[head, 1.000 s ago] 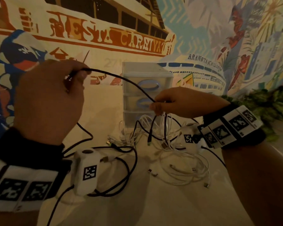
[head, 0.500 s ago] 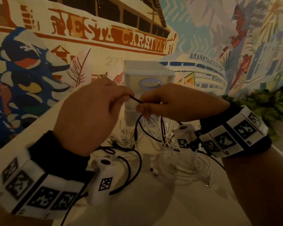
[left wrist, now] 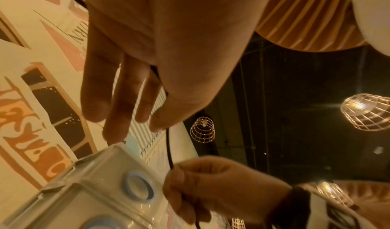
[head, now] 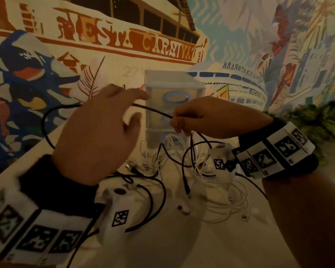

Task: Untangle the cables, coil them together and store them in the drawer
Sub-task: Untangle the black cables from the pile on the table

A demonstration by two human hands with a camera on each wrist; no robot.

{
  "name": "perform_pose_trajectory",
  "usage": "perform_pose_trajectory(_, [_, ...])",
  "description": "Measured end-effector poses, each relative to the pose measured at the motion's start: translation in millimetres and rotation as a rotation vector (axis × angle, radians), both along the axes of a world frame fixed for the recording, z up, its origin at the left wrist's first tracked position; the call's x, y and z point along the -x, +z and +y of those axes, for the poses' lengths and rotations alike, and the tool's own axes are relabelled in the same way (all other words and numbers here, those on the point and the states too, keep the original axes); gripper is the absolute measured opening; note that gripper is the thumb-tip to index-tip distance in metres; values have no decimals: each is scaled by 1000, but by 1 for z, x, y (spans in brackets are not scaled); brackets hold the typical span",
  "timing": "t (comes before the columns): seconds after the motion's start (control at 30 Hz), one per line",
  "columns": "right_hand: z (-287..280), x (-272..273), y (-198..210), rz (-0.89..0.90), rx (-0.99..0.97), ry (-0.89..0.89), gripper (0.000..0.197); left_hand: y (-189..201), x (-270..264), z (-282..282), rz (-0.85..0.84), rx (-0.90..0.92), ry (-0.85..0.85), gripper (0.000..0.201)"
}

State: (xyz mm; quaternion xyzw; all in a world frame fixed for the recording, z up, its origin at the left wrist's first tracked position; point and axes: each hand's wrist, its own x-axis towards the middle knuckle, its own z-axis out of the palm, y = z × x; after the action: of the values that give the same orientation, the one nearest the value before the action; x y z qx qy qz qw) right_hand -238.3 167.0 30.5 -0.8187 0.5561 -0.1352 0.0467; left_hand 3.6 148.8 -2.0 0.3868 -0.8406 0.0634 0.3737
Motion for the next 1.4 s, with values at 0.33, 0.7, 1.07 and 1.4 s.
perform_pose_trajectory(0.33, [4, -2, 5, -62, 20, 49, 26, 6, -6, -5, 166, 14, -20, 29])
perform_pose_trajectory(0.7, [6, 20, 12, -119, 69, -15, 33, 0, -7, -7, 93, -104, 121, 32])
perform_pose_trajectory(1.07, [15, 74, 33, -404, 450, -370, 37, 4, -14, 8, -173, -292, 120, 21])
perform_pose_trajectory(1.4, [33, 1, 30, -227, 322, -67, 31, 13, -80, 20, 26, -439, 83, 21])
